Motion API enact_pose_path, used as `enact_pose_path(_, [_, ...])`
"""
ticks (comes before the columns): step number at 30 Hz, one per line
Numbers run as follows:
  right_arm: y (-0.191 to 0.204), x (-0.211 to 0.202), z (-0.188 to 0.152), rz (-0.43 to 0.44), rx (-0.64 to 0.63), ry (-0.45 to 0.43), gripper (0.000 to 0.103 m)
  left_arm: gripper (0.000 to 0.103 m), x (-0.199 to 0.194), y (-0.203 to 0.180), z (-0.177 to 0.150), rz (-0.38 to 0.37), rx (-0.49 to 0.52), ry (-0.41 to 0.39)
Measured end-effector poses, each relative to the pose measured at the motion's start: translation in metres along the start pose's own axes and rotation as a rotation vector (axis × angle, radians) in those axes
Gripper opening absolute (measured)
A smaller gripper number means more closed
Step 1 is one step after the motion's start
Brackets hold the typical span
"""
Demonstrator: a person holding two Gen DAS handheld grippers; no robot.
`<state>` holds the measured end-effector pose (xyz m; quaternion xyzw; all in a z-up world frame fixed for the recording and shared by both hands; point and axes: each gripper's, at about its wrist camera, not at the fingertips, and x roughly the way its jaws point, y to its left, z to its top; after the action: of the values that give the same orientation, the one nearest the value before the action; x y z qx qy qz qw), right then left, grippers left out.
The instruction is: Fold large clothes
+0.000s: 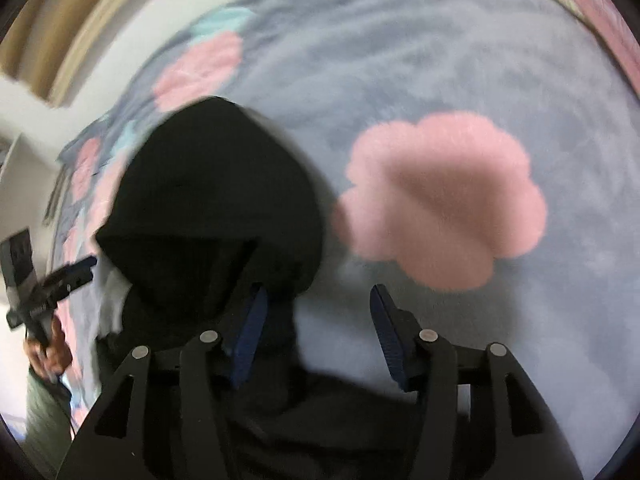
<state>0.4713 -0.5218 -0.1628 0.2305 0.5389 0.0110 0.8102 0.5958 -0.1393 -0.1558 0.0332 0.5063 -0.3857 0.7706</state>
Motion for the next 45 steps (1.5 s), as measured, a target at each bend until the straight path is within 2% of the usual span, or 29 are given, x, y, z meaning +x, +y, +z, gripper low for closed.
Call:
enact_pose_path(3, [0.022,-0.030,0.008,0.009,-0.036,-0.108,0.058,0.064,-0.018,-0.011,0.025,-0.055,-0.022,-0.103])
enact_pose_path(6, [0.049,-0.026,0.028,-0.011,-0.071,-0.137,0.058,0.064,0.000,-0.012,0.053,-0.041,-0.065,-0.138])
enact_pose_path(10, [0.068,0.021,0.041,-0.096,-0.126,-0.071,0.058,0.064,0.063,-0.001,0.066,-0.041,-0.138,-0.033])
enact_pose_path(12, [0.061,0.048,0.037,-0.154,-0.136,-0.010,0.057,0.064,0.082,0.004,0.055,-0.028,-0.145,0.010])
enact_pose_path(13, [0.056,0.068,0.032,-0.184,-0.142,0.039,0.057,0.066,0.099,0.010,0.046,0.012,-0.154,0.048])
enact_pose_path(14, [0.049,0.079,0.029,-0.193,-0.138,0.067,0.057,0.077,0.109,0.013,0.038,0.030,-0.169,0.078])
enact_pose_path(15, [0.042,0.091,0.023,-0.198,-0.117,0.085,0.057,0.078,0.121,0.021,0.029,0.012,-0.203,0.102])
enact_pose_path(16, [0.036,0.096,0.019,-0.188,-0.090,0.085,0.057,0.078,0.124,0.027,0.022,-0.015,-0.221,0.057])
enact_pose_path(17, [0.033,0.097,0.018,-0.184,-0.082,0.075,0.057,0.078,0.123,0.027,0.021,-0.020,-0.220,0.045])
enact_pose_path(20, [0.033,0.095,0.015,-0.190,-0.088,0.067,0.058,0.078,0.120,0.021,0.025,0.005,-0.203,0.052])
enact_pose_path(23, [0.034,0.084,0.013,-0.165,-0.114,0.066,0.062,0.078,0.105,0.013,0.031,0.022,-0.145,0.050])
enact_pose_path(27, [0.033,0.051,0.019,-0.061,-0.127,0.066,0.064,0.078,0.064,0.000,0.044,-0.014,-0.058,0.009])
enact_pose_path(29, [0.033,0.035,0.028,-0.021,-0.133,0.050,0.069,0.078,0.047,-0.006,0.055,-0.004,-0.021,-0.003])
enact_pose_path(32, [0.039,0.022,0.045,-0.007,-0.160,0.022,0.075,0.078,0.036,-0.009,0.073,0.015,0.003,-0.030])
enact_pose_path(35, [0.046,0.029,0.062,0.003,-0.185,0.030,0.078,0.078,0.055,-0.003,0.091,-0.013,-0.001,0.012])
enact_pose_path(37, [0.044,0.043,0.074,0.018,-0.180,0.056,0.078,0.078,0.078,0.009,0.101,-0.037,-0.039,0.074])
enact_pose_path(39, [0.045,0.055,0.085,0.047,-0.185,0.061,0.078,0.078,0.092,0.025,0.106,-0.070,-0.087,0.101])
enact_pose_path(42, [0.051,0.065,0.097,0.077,-0.189,0.077,0.078,0.078,0.106,0.030,0.108,-0.106,-0.120,0.104])
enact_pose_path(45, [0.054,0.090,0.115,0.105,-0.181,0.114,0.078,0.078,0.116,0.025,0.110,-0.124,-0.097,0.113])
